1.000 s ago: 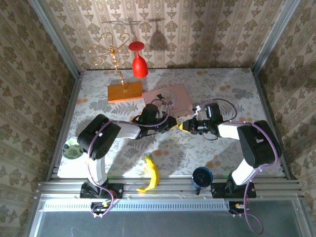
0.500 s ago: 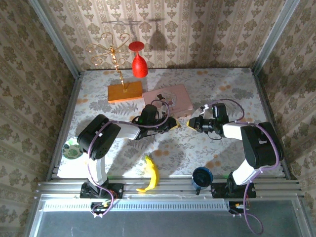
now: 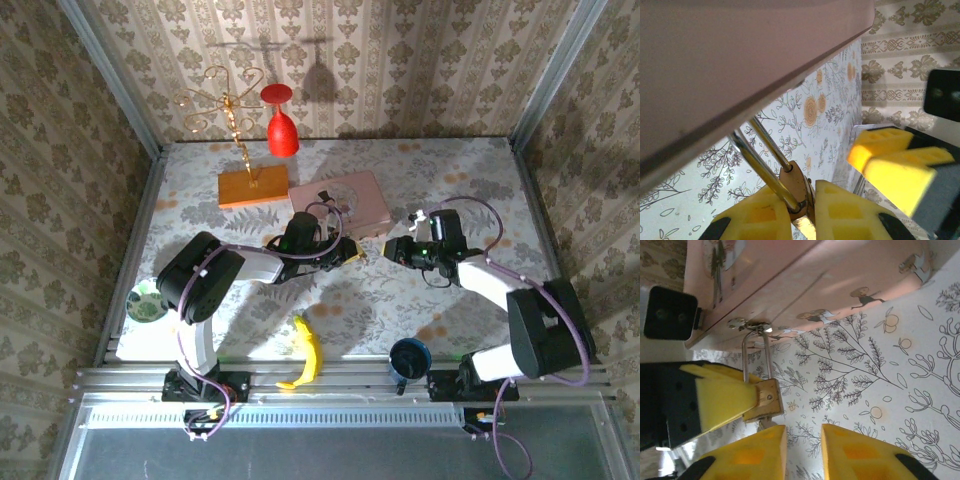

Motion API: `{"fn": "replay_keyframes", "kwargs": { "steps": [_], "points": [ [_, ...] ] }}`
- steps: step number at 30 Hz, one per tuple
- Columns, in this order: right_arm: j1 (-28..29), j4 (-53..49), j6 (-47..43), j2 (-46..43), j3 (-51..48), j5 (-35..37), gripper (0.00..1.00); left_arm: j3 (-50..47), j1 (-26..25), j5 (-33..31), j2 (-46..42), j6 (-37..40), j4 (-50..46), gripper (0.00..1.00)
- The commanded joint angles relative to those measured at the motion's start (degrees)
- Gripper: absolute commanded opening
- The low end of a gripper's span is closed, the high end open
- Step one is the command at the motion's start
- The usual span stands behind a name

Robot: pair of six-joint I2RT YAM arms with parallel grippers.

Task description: Unlock the padlock with the key

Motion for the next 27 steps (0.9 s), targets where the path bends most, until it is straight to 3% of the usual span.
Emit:
{"fn": "replay_keyframes", "kwargs": {
  "steps": [1,3,5,8,20,27],
  "points": [
    [2.2,-6.4,-4.1,-4.7,-0.3,8.4,0.29,-0.6,0.0,5.1,-0.9,-2.9,1.0,0.03],
    [3.7,-7.4,-5.0,-6.8,-0.5,10.8,0.33,-0.5,0.1,5.0,-0.9,-3.1,0.9,0.11],
    [4.8,-8.4,-5.4,-8.1,-0.2,12.8,0.34,-0.6,0.0,4.9,-0.9,-3.3,0.8,0.28],
    [5.3,-9.3,-5.8,-8.8,0.2,13.6,0.34,-0.6,0.1,4.8,-0.8,-3.2,0.0,0.38],
    [7.0,-9.5,-7.0,-7.0,1.1,14.2,0.34,-2.5,0.5,3.5,-1.1,-3.7,-0.2,0.42],
    [11.2,-9.8,-9.2,-4.3,2.4,19.8,0.35,-1.7,0.9,-2.4,-10.3,4.4,-13.7,0.59]
  ]
}}
